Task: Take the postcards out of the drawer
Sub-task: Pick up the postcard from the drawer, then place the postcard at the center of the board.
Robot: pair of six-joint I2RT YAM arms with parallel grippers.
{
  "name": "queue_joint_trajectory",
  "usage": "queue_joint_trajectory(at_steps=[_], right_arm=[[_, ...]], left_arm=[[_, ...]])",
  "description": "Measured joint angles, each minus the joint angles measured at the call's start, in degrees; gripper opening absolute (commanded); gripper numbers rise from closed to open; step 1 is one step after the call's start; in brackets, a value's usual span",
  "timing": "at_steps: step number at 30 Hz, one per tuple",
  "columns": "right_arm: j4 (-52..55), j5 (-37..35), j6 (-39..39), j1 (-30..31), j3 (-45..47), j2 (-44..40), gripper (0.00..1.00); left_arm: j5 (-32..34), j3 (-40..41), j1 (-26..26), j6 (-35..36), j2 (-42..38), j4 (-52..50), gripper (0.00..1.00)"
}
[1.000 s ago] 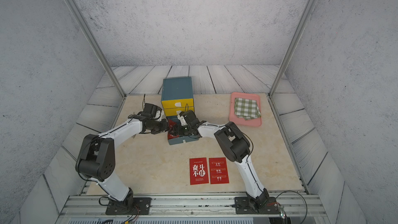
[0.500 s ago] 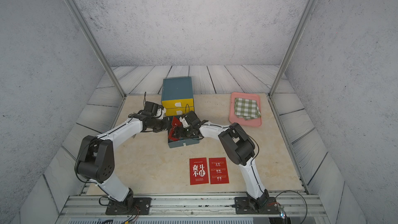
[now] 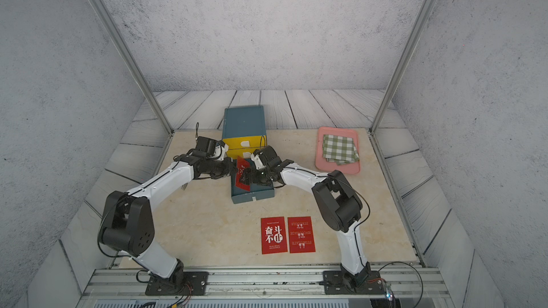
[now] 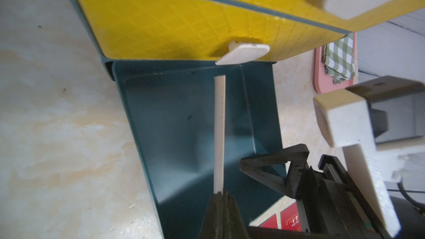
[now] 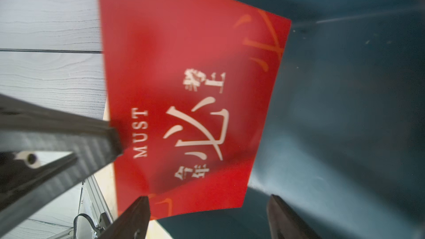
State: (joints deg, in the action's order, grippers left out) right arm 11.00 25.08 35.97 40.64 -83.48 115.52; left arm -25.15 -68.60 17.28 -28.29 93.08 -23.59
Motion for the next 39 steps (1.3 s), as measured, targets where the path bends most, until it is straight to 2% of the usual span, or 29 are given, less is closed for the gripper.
queue_joint_trajectory(at_steps=[9,18,29,39], right_arm=[[3.5,-1.5,-1.4,-0.5,1.2,-5.4,0.84],[4.2,-1.4,-1.9,-4.3,12.2,-20.3,0.85],[7.9,-1.5,-2.6,-9.8,21.9,-38.7,0.85],[9.9,-1.5,-2.6,-10.6,30.1,-45.6,0.85]], left_arm=[[-1.8,-1.4,-0.4,-0.6,-5.7,-2.1,0.0],[-5.8,1.2,-1.0,-3.1,-15.1,-3.1,0.0],[-10.6,15.0,1.1,-9.2,-29.5,-3.9,0.0],[-8.1,28.7,8.5,-16.9,-46.9,-5.9,0.0]])
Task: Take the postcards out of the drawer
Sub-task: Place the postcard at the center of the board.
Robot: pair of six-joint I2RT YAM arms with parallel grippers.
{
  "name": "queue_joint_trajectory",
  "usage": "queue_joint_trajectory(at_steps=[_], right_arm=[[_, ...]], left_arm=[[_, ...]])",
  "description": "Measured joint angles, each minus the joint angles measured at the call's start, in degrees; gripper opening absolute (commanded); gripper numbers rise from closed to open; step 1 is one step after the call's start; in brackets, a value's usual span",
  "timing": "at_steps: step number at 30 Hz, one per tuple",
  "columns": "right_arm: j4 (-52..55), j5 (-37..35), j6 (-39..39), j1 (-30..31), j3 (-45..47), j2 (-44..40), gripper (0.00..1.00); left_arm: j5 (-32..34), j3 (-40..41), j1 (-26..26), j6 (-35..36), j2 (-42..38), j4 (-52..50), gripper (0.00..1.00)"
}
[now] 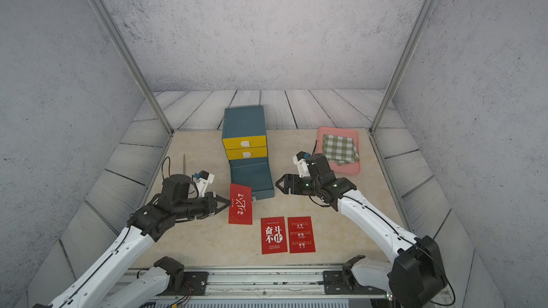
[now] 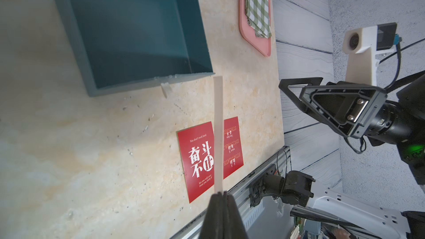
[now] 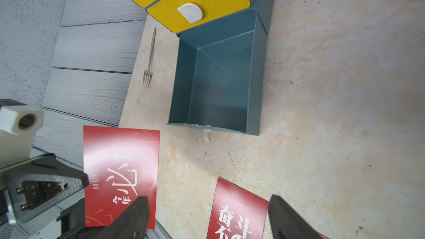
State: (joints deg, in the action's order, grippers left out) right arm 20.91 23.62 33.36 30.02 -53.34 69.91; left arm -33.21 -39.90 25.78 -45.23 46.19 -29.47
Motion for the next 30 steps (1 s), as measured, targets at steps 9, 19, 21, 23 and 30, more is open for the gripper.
queue_joint_trajectory(at_steps=[9,19,21,23,30], right_arm=[[0.4,0.0,0.0,0.0,3.6,-2.8,0.85],[0.3,0.0,0.0,0.0,4.1,-3.1,0.85],[0.3,0.0,0.0,0.0,4.3,-3.1,0.85],[0.2,0.0,0.0,-0.1,4.5,-3.1,0.85],[-0.1,0.0,0.0,-0.2,4.7,-3.0,0.85]], left_arm=[[3.3,8.5,5.3,-4.4,-0.8,-0.3,0.0],[3.4,15.1,6.3,-6.9,2.9,5.0,0.0],[3.4,15.1,6.4,-6.9,3.8,5.8,0.0],[3.5,15.1,6.4,-6.9,4.4,6.2,0.0],[4.9,16.1,6.5,-6.6,5.5,6.6,0.0]])
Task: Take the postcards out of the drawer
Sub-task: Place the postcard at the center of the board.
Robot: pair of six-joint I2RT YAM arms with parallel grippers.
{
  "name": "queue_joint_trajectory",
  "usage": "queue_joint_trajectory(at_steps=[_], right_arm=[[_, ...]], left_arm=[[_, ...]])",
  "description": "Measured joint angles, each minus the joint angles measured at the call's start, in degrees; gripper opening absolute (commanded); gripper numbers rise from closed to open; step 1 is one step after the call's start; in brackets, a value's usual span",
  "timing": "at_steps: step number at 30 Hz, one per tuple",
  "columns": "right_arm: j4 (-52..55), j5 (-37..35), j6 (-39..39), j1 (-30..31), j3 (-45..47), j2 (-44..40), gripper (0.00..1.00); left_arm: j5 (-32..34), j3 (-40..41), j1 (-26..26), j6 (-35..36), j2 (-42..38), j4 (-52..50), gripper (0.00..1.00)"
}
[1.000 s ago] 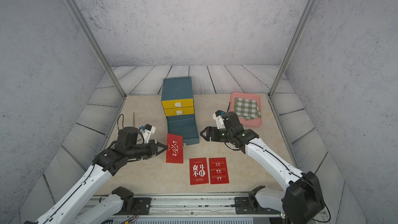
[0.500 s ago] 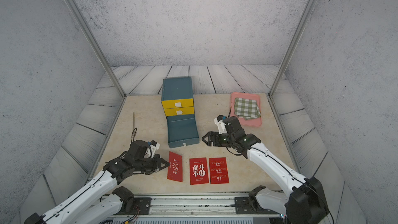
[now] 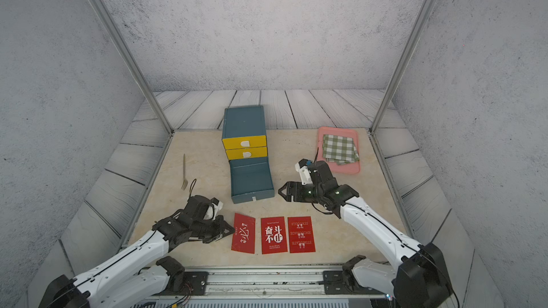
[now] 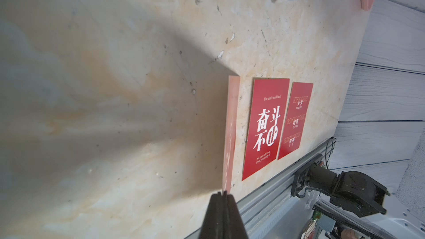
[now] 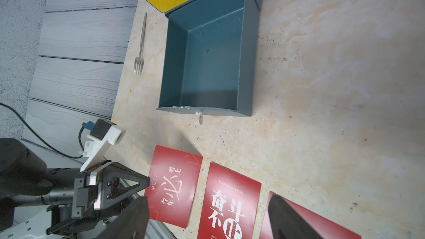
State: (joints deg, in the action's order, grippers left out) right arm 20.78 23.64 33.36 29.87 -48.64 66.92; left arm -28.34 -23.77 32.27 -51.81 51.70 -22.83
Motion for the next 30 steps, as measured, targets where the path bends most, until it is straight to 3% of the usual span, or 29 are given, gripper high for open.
queue_joint_trajectory(at_steps=[9,30], right_arm=[[-0.1,0.0,0.0,-0.1,0.1,0.0,0.85],[-0.3,-0.2,-0.8,-0.1,1.1,0.0,0.85]], left_arm=[[2.3,2.4,0.0,0.2,0.1,-0.4,0.0],[4.5,2.6,0.0,0.8,2.0,-1.2,0.28]])
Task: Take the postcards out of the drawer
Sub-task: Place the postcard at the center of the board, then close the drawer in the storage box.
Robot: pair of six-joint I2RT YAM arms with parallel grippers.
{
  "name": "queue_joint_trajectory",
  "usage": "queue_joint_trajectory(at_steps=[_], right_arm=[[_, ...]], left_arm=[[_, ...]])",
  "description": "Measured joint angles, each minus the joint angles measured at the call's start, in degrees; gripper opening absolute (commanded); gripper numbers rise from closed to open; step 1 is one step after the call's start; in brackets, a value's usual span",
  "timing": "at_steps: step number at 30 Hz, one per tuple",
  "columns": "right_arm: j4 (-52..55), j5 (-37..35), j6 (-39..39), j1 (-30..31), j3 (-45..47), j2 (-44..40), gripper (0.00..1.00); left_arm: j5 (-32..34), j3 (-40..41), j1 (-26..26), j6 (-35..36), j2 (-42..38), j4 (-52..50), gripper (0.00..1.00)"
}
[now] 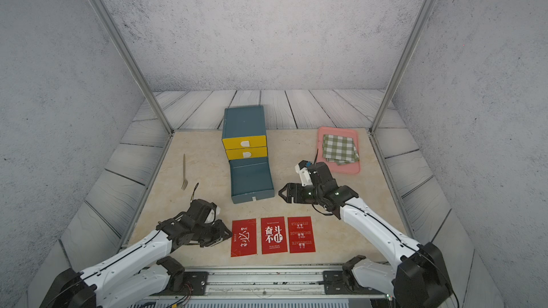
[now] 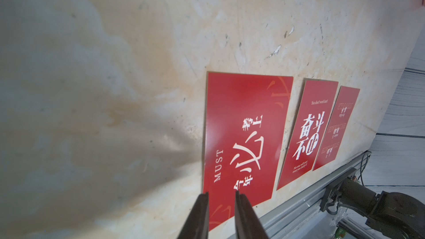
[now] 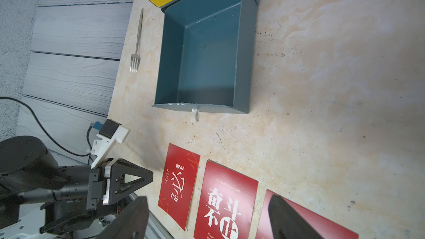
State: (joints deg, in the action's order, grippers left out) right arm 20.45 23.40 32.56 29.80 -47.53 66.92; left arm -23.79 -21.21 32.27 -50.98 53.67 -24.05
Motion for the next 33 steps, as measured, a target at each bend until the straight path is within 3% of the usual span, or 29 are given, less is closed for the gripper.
queue_joint_trajectory(at_steps=[7,14,21,26,33], right_arm=[[1.8,-4.1,-1.5,2.3,0.1,0.1,0.84],[-0.3,-11.8,-1.0,13.7,1.0,4.4,0.84],[-9.2,-21.3,2.5,22.9,1.9,13.7,0.84],[-13.9,-28.4,4.1,26.7,-1.0,21.9,0.84],[-18.0,-34.5,4.6,29.0,-8.7,31.0,0.84]], left_arm=[[3.0,-7.8,0.0,2.9,-0.5,-6.1,0.3],[7.5,-34.1,-3.1,13.1,5.1,-13.0,0.32],[7.2,-62.4,-12.3,23.0,22.7,-14.7,0.32],[5.7,-80.5,-15.0,28.1,39.6,-15.9,0.33],[4.0,-94.6,-15.8,32.3,56.2,-18.1,0.34]])
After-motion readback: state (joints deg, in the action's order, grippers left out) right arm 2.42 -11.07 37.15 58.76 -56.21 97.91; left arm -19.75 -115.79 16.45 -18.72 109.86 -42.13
